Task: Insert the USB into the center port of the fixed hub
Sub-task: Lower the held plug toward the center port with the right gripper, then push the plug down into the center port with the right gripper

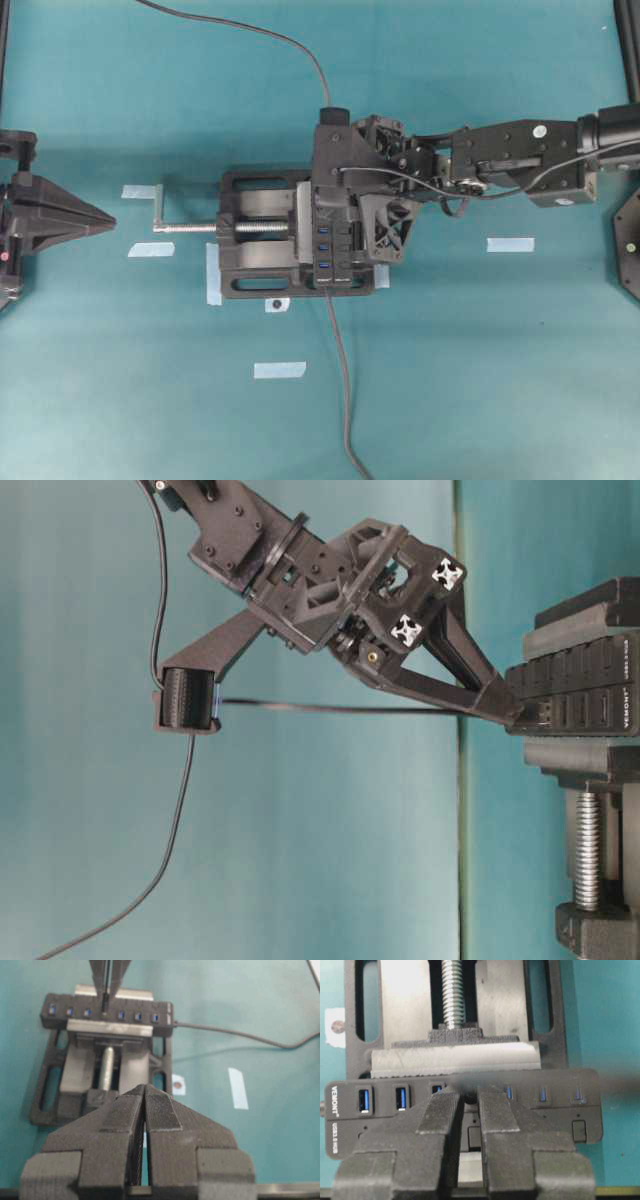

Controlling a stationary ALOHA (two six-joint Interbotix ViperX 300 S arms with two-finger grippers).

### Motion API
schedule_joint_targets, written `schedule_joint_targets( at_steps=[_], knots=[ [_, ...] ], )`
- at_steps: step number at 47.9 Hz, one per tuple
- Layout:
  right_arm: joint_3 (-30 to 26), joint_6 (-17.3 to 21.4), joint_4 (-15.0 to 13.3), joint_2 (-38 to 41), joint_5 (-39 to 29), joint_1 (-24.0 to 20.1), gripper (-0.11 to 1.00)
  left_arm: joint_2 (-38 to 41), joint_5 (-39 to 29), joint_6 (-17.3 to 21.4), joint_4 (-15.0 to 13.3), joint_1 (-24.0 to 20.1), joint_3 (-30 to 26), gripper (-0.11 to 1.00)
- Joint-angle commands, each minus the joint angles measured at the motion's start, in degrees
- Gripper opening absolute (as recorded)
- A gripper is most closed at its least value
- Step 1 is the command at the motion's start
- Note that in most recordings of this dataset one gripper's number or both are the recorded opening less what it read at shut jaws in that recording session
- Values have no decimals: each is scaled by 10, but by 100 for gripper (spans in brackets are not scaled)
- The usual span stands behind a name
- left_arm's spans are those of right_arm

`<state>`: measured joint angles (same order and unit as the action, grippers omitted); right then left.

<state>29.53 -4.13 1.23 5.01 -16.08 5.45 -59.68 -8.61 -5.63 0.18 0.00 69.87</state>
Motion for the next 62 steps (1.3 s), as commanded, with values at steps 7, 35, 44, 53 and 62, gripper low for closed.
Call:
schedule_joint_targets(
  at_steps=[7,35,44,53,62],
  knots=[
    [-11,3,-1,-4,-3,-2,8,-2,5,-2,1,0,-7,0],
    [-4,4,0,-1,-11,-2,8,-2,5,-1,1,0,-7,0],
    [-4,4,1,4,-12,-4,8,-2,5,-2,1,1,-6,0],
    [-4,4,2,8,-20,-4,8,-2,5,-2,1,1,-7,0],
    [-4,4,2,9,-23,-4,8,-2,5,-2,1,1,-7,0]
  ],
)
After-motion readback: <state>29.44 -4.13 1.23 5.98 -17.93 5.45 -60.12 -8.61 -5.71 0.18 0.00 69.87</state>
